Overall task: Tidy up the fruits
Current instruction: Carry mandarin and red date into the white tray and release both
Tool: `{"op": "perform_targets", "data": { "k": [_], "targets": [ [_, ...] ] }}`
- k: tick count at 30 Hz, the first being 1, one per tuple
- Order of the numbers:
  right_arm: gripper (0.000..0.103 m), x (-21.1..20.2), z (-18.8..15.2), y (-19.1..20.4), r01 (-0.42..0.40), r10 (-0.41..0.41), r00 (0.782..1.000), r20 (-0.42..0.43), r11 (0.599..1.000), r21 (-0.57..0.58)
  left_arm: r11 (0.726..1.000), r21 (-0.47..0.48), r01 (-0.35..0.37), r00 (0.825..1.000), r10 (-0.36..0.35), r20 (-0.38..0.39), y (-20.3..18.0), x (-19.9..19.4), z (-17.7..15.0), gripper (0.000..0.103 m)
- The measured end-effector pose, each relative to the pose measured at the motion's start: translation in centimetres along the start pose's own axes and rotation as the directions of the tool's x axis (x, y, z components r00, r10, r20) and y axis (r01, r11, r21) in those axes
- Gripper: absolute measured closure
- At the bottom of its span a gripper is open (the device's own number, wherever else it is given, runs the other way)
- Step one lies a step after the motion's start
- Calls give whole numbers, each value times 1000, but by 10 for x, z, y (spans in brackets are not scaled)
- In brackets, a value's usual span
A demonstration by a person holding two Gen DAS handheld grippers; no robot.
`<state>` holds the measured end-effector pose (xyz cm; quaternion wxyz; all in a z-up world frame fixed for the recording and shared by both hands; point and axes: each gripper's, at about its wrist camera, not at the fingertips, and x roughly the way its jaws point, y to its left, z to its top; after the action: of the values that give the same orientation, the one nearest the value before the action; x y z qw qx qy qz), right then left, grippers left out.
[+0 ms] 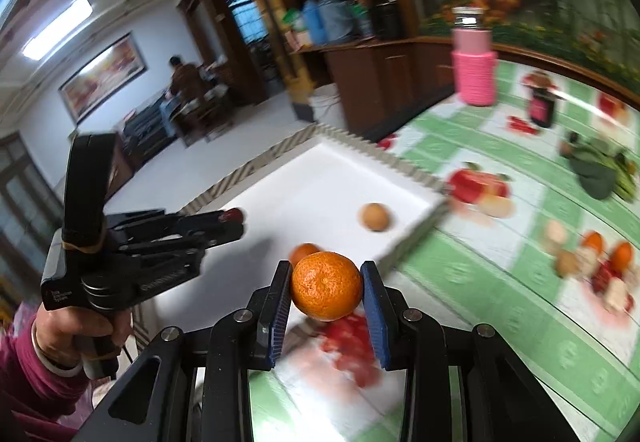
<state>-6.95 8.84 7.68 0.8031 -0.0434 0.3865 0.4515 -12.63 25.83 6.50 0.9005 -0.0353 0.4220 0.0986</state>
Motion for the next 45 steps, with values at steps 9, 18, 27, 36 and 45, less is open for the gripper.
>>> {"op": "perform_targets", "data": {
  "k": [9, 18, 27, 36, 45],
  "targets": [
    [70, 44, 6, 25, -53, 49, 996, -72, 998, -46, 1000, -13, -26, 1000, 26, -8, 18, 9, 4, 84],
    [70, 61, 4, 32, -74, 66, 992, -112, 995, -66, 998, -29, -64, 998, 64, -4, 24, 15, 5, 84],
    [70, 77, 4, 42, -61, 42, 986, -162, 991, -115, 997, -37, -66, 998, 65, -14, 30, 20, 10, 84],
    [70, 92, 3, 47, -12, -25, 979, -205, 984, -175, 998, -52, -46, 998, 43, -47, 34, 30, 12, 84],
    [70, 102, 0, 53, 29, -85, 970, -227, 971, -236, 996, -75, -46, 993, 37, -114, 38, 41, 11, 84]
  ]
}}
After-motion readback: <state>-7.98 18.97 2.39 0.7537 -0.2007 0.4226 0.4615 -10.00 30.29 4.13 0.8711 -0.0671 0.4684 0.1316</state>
